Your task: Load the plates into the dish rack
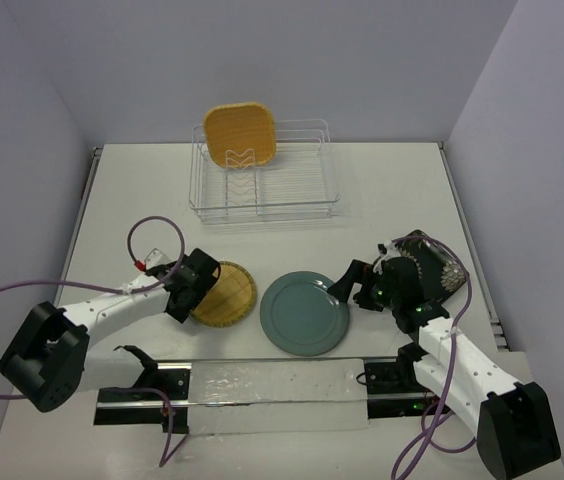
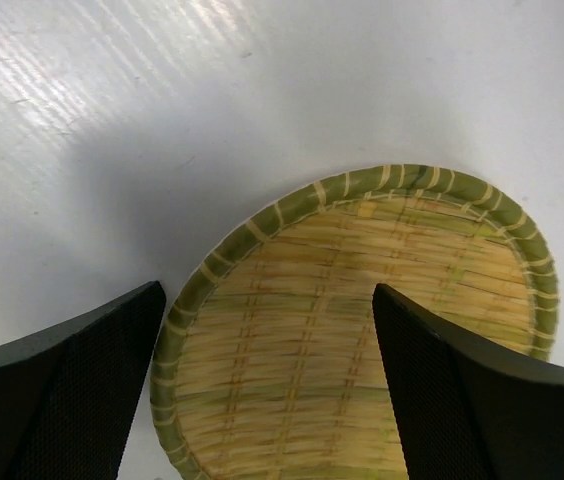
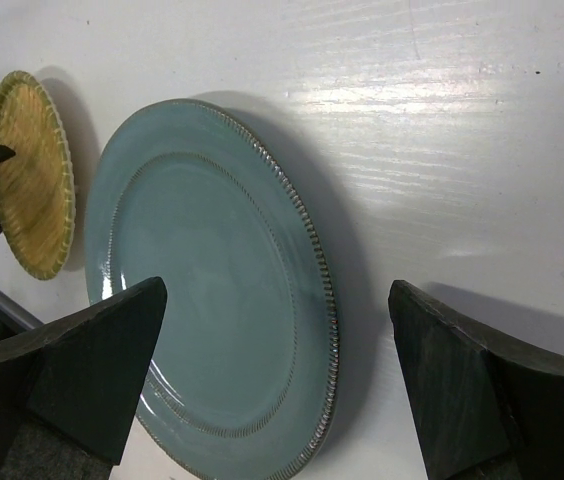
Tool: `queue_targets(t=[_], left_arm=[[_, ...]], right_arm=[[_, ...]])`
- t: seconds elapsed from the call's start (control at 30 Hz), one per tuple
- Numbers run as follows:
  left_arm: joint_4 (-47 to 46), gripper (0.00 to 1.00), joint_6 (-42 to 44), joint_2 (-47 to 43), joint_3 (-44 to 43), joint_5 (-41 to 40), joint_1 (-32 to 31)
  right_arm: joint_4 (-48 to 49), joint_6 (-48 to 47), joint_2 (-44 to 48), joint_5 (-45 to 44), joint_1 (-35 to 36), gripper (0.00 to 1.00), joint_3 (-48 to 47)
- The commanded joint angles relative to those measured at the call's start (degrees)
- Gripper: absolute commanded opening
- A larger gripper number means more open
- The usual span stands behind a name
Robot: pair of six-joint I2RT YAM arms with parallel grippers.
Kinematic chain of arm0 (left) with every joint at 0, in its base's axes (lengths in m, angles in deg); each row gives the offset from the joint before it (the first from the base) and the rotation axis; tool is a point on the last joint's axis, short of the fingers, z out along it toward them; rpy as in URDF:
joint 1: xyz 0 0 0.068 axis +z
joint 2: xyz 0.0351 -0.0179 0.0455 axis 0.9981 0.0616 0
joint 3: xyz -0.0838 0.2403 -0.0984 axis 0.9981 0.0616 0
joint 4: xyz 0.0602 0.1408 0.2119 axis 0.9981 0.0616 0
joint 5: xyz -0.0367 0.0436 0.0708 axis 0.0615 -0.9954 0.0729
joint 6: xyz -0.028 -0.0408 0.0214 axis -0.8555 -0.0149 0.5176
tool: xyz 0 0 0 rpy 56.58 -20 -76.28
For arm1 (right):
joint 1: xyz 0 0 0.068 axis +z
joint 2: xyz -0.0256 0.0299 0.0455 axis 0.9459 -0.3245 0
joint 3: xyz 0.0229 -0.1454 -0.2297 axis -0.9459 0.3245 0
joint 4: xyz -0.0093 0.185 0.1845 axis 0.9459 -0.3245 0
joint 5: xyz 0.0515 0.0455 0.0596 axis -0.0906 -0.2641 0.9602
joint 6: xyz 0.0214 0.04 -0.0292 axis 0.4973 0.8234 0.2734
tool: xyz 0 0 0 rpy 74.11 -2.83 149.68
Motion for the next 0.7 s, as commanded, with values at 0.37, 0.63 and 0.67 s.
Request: queue_targets(t=[0.37, 0.63, 0.67], left_arm=[[-18.69, 0.63, -6.97, -6.29, 17.47, 4.75, -2.93], [-24.76, 0.44, -5.57, -3.25, 19.55, 5.72, -2.94], [-24.67, 0.42, -5.66, -3.2, 19.54, 5.72, -2.86]], right_arm=[[1.8, 1.1, 2.12, -2.16, -0.43, 1.0, -0.16], [1.44, 1.36, 2.85, -3.94, -0.43, 1.0, -0.34], [1.44, 1.36, 2.68, -3.94, -0.43, 1.0, -0.43]])
